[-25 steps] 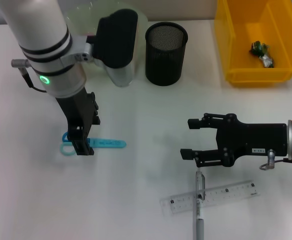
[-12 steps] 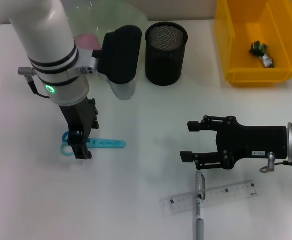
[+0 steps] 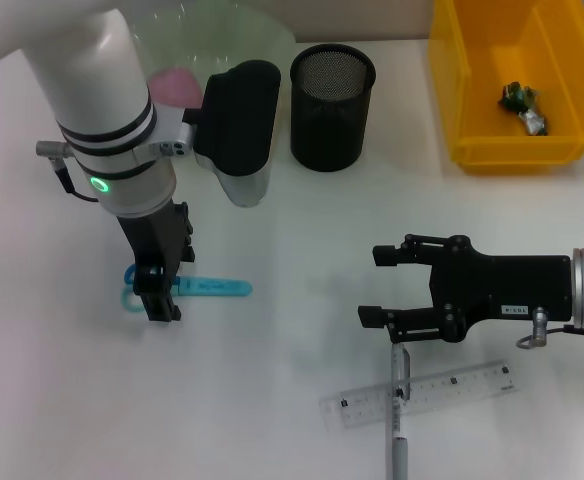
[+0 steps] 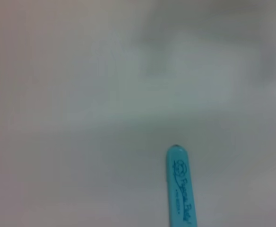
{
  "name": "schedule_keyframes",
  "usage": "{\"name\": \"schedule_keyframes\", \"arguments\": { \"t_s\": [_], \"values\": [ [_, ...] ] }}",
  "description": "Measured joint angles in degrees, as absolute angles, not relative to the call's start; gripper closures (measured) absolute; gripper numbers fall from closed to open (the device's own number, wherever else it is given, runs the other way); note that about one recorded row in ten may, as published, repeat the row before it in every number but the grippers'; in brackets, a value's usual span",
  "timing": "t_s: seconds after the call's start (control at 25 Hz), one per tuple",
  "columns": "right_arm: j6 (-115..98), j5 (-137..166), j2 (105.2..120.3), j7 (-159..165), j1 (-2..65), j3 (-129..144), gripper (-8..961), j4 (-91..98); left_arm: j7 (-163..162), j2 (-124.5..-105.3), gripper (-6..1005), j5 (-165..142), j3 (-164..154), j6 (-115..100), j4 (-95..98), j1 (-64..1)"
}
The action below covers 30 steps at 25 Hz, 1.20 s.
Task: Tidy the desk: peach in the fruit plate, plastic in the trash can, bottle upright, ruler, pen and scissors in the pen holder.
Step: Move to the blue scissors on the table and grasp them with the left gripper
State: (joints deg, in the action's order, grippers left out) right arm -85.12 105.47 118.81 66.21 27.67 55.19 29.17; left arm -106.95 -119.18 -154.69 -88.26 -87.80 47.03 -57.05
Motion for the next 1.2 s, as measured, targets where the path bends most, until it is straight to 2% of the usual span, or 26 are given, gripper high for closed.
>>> {"name": "schedule_keyframes", "arguments": {
  "t_s": [0.36, 0.8, 0.96, 1.2],
  "values": [
    [-85.17, 105.54, 118.85, 66.14, 27.68, 55.19, 135, 29.18, -106.75, -119.18, 229, -154.69, -89.44, -86.37, 46.05, -57.05],
    [-85.19, 105.56, 118.92, 66.15, 27.69, 55.19, 135, 29.09, -106.61, -119.18, 332, -154.69, -89.42, -85.75, 45.92, -57.08],
    [-85.18, 105.56, 118.92, 66.15, 27.69, 55.19, 135, 29.09, -106.76, -119.18, 448, -154.69, -89.39, -85.25, 45.53, -57.06],
    [-85.13, 105.56, 118.92, 66.16, 27.81, 55.19, 135, 29.09, -106.88, -119.18, 468, -154.73, -89.39, -84.84, 45.44, -57.06]
  ]
}}
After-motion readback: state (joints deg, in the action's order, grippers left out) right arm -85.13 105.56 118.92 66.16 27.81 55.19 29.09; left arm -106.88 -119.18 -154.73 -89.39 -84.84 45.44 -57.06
